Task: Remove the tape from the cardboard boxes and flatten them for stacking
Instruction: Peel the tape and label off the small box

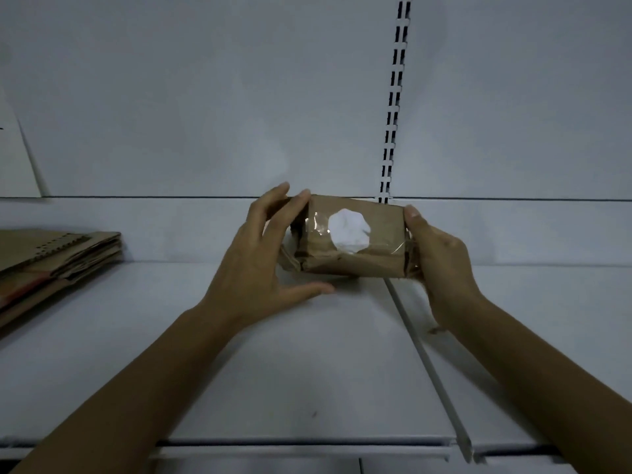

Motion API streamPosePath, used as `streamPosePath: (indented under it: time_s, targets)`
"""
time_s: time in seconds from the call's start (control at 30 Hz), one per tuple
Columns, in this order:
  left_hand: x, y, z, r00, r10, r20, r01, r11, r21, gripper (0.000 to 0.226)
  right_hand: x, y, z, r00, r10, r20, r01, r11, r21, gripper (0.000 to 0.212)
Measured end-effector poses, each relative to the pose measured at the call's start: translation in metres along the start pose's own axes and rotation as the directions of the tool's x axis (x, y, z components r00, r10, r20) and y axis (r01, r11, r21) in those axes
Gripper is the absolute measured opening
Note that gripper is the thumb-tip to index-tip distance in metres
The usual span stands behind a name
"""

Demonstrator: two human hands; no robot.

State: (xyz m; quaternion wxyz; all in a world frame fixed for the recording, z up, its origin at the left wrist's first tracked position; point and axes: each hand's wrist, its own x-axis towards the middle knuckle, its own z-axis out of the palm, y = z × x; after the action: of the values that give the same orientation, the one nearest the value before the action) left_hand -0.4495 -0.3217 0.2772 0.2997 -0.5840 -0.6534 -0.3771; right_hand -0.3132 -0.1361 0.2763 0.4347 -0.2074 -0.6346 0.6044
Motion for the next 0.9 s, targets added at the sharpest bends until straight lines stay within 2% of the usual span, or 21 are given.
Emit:
streamPosePath:
  time_s: [0.1,0.17,0.2,0.27,0.37,0.43,0.47,0.6,0.63,0.7,0.73,0.77,0.83,0.87,0.9]
  targets:
    - [0.002,-0.002,0.0,0.986,0.136,-0.093,-0.122,0.982,0.145,0.071,-0.004,0.004,0.003,0.984,-0.159,0.075,0.171,0.968,-0.184,0.049]
    - [0.001,-0.005,-0.002,0.975,0.195,-0.106,-0.164,0.955,0.246,0.062,-0.013,0.004,0.009,0.931,-0.32,0.175,0.361,0.876,-0.32,0.047]
    - [0.001,-0.005,-0.003,0.975,0.2,-0.102,-0.164,0.945,0.284,0.059,-0.019,0.002,0.014,0.885,-0.403,0.233,0.463,0.817,-0.345,0.047]
    - [0.003,-0.003,-0.004,0.975,0.205,-0.088,-0.164,0.926,0.34,0.055,-0.033,-0.001,0.022,0.76,-0.548,0.35,0.644,0.71,-0.285,0.047]
    - [0.005,0.003,0.002,0.97,0.241,-0.035,-0.211,0.903,0.375,0.054,-0.053,-0.009,0.03,0.521,-0.726,0.449,0.849,0.496,-0.182,0.039]
    - [0.003,0.003,0.003,0.969,0.245,-0.021,-0.221,0.904,0.367,0.056,-0.059,-0.011,0.029,0.415,-0.805,0.424,0.909,0.378,-0.174,0.038]
    - [0.002,0.001,0.001,0.971,0.237,-0.025,-0.212,0.909,0.359,0.056,-0.06,-0.013,0.027,0.389,-0.839,0.38,0.921,0.343,-0.185,0.039]
    - [0.0,-0.008,-0.003,0.973,0.223,-0.051,-0.191,0.914,0.359,0.056,-0.052,-0.03,0.018,0.308,-0.948,0.082,0.921,0.275,-0.277,0.031]
    - [0.0,-0.009,-0.002,0.97,0.237,-0.046,-0.204,0.909,0.365,0.055,-0.047,-0.036,0.016,0.295,-0.955,-0.023,0.917,0.289,-0.275,0.026]
    - [0.0,-0.01,-0.002,0.973,0.223,-0.052,-0.192,0.918,0.347,0.056,-0.034,-0.046,0.008,0.352,-0.903,-0.246,0.886,0.406,-0.224,0.019]
    - [0.0,-0.011,-0.003,0.981,0.187,-0.059,-0.158,0.933,0.324,0.058,-0.028,-0.048,0.002,0.423,-0.845,-0.327,0.845,0.498,-0.195,0.016]
    - [-0.002,-0.013,-0.006,0.988,0.138,-0.067,-0.113,0.948,0.296,0.061,-0.023,-0.049,-0.003,0.524,-0.764,-0.377,0.778,0.609,-0.153,0.015]
    - [-0.006,-0.016,-0.014,0.995,0.027,-0.097,-0.003,0.97,0.241,0.065,-0.017,-0.046,-0.009,0.788,-0.475,-0.392,0.541,0.838,0.07,0.015]
    - [-0.007,-0.017,-0.019,0.992,-0.017,-0.128,0.046,0.972,0.23,0.068,-0.015,-0.044,-0.01,0.903,-0.279,-0.328,0.365,0.899,0.24,0.016]
    - [-0.008,-0.018,-0.022,0.985,-0.04,-0.166,0.079,0.968,0.237,0.07,-0.013,-0.044,-0.011,0.969,-0.111,-0.22,0.193,0.897,0.397,0.016]
